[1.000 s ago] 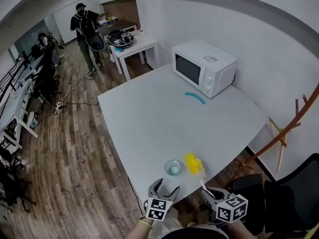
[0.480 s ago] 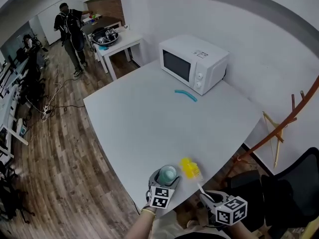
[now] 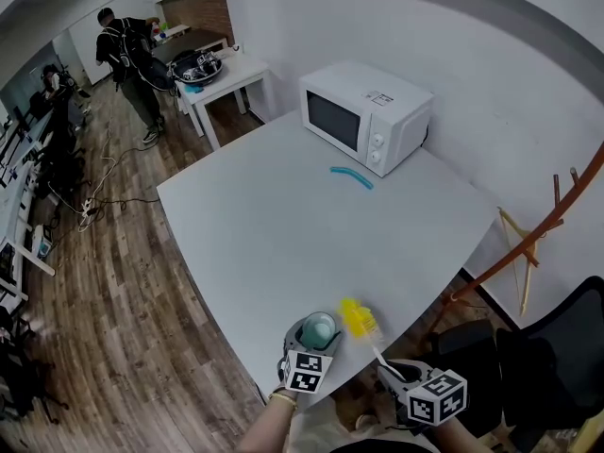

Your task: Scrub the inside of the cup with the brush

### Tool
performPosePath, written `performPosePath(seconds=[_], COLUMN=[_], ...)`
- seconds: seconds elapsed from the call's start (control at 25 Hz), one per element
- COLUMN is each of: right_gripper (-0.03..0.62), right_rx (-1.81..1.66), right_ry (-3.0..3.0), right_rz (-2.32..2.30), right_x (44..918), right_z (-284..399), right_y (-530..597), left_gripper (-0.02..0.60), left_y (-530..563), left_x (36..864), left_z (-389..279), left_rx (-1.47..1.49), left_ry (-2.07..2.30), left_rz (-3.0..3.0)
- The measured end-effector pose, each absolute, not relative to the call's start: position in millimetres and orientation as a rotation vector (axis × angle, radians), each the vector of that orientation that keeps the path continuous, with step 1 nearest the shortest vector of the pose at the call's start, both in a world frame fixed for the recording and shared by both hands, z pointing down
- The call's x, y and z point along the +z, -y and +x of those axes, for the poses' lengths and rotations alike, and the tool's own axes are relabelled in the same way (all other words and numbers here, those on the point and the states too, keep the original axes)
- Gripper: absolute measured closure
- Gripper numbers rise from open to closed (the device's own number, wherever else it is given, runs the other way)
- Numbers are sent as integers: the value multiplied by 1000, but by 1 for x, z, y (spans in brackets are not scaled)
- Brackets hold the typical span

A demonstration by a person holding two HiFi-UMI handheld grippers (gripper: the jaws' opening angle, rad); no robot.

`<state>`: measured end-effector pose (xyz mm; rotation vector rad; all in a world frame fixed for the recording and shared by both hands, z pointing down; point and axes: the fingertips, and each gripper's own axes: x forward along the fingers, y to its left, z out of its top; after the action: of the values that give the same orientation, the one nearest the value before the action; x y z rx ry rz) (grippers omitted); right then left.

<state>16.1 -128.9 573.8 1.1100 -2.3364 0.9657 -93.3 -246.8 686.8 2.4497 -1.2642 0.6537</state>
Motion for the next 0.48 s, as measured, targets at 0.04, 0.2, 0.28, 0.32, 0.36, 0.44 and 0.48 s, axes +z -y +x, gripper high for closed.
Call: performPosePath(seconds=[0.04, 0.2, 0.28, 0.32, 0.36, 0.44, 0.48], right_gripper=[542, 541, 542, 542, 540, 541, 541], right_rx=[961, 930, 897, 879, 862, 833, 819], right_ry=[2339, 2347, 2351, 2354, 2358, 2371, 2377], right_rz=[1105, 1065, 1036, 1024, 1012, 987, 971], right_x=[574, 572, 569, 568, 567, 564, 563], right_z=[16, 15, 16, 17, 18, 20, 20], right_y=[129, 124, 120, 118, 116, 112, 109], left_gripper=[210, 210, 210, 210, 210, 210, 210], left_y=[246, 242, 236, 232, 229, 219, 214], left_x=[686, 674, 665, 660, 655, 648, 644], left_z=[-94, -98, -100, -101, -102, -103, -104], left_rx=[650, 640, 643, 644, 644, 643, 643], left_ry=[1271, 1307, 1332, 1347, 1362, 1389, 1402], left_rz=[2451, 2454, 2458, 2460, 2460, 2458, 2455])
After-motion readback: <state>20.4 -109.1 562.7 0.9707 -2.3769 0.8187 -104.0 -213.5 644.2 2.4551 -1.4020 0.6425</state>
